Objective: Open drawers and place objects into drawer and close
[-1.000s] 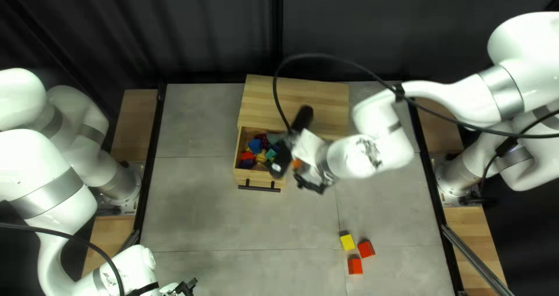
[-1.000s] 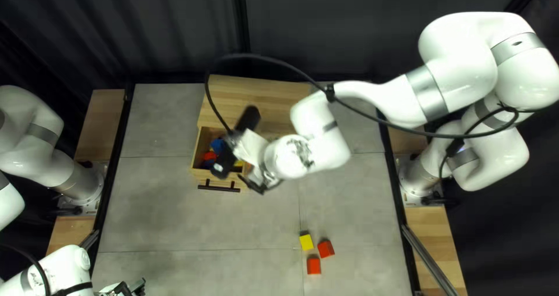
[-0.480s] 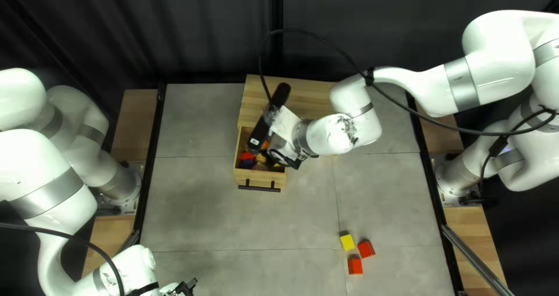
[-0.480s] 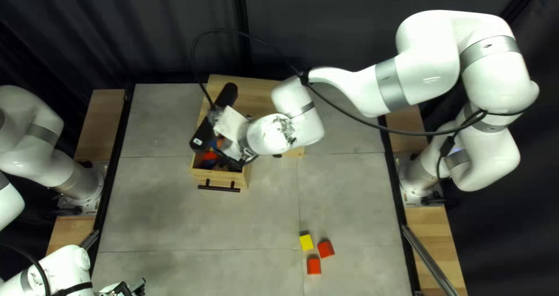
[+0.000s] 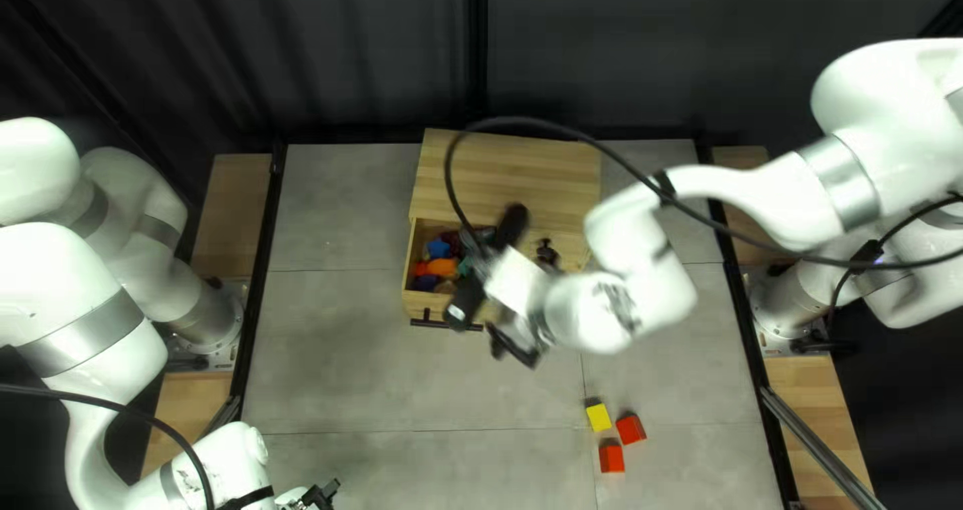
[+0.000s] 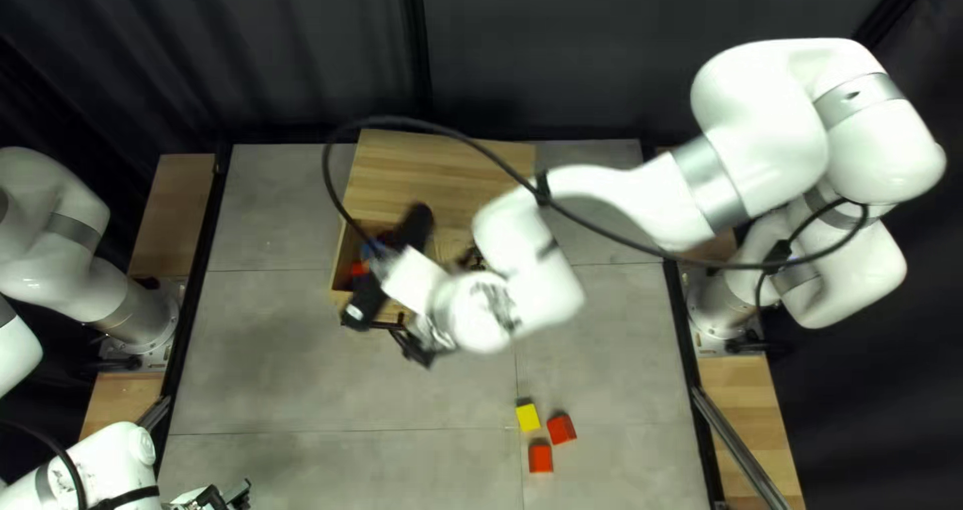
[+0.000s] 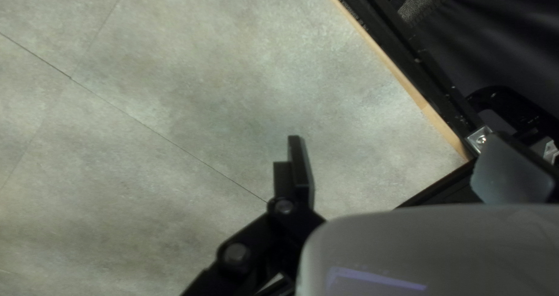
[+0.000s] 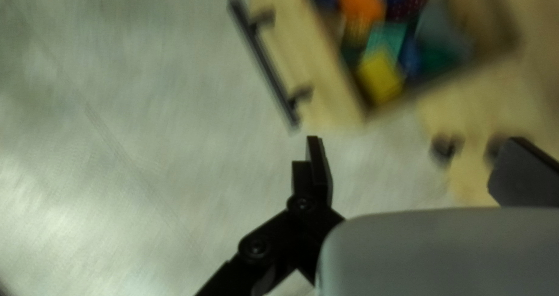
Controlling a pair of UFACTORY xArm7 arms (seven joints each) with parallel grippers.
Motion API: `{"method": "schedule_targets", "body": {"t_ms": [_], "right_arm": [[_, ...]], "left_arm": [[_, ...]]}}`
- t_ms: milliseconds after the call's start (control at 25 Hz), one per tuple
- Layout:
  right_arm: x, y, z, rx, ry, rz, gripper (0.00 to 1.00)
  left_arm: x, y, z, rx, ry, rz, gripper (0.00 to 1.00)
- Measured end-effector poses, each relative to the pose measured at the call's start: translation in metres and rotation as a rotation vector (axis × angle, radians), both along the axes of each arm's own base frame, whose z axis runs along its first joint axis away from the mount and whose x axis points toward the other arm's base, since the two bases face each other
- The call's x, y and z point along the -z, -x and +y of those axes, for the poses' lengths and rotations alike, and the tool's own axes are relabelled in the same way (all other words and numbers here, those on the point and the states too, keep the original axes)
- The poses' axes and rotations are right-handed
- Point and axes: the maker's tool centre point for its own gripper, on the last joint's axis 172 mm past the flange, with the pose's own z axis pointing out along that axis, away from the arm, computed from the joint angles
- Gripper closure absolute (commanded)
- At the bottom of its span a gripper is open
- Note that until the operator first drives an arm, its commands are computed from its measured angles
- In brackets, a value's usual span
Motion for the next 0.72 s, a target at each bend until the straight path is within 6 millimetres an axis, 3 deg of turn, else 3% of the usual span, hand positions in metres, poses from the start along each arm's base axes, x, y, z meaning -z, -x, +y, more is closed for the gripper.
{"method": "schedule_targets", "body": {"t_ms": [160,320,720], "right_arm": [[0.023,0.041,0.042,0.113,-0.053,0.045,0.0],[0.048,0.066,0.066,0.181,-0.086,0.064,0.0],[0.108,0.074,0.082,0.249,-0.145,0.061,0.0]], "left_arm": [[0.0,0.0,0.0,0.0,0.0,0.0,0.0],[0.0,0.0,0.0,0.0,0.0,0.0,0.0],[0.0,0.0,0.0,0.0,0.0,0.0,0.0]]}}
